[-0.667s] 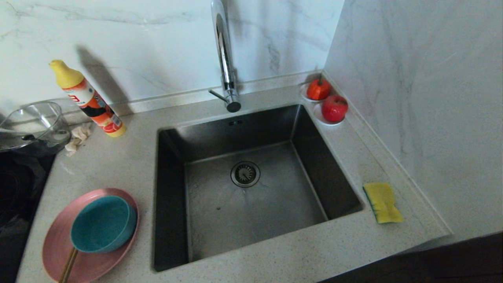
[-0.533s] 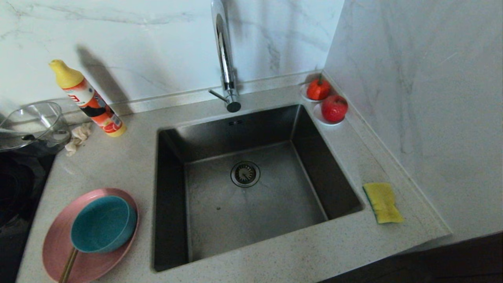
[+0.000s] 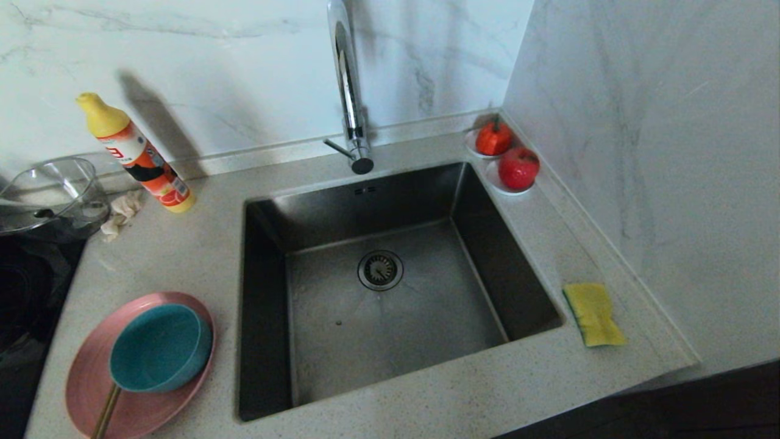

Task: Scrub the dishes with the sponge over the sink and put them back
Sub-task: Grab the dish soap

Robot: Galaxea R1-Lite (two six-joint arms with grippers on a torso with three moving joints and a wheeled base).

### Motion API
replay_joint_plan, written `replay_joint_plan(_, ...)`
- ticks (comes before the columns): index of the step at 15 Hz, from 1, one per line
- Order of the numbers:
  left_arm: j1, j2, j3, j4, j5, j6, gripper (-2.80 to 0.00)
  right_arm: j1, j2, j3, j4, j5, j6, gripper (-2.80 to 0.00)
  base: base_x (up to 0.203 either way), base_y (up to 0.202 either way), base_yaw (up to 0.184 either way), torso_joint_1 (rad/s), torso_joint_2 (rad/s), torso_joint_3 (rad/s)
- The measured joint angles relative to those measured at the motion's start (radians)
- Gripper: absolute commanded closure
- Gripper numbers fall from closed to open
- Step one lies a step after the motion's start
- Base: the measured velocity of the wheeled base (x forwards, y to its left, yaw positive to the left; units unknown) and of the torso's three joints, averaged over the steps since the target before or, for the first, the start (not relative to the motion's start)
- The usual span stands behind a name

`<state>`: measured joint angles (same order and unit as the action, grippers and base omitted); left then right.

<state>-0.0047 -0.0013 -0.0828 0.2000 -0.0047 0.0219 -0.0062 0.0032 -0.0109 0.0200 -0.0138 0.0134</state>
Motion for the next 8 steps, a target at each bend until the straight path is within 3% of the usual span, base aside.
replay_joint_plan(8,0.0,0.0,0.001,0.0,0.005,-0.004,0.0,0.0,0.0,0.0,0.0,0.0,0.0,0.0,0.0,0.0,0.0,0.0,0.0,0.0)
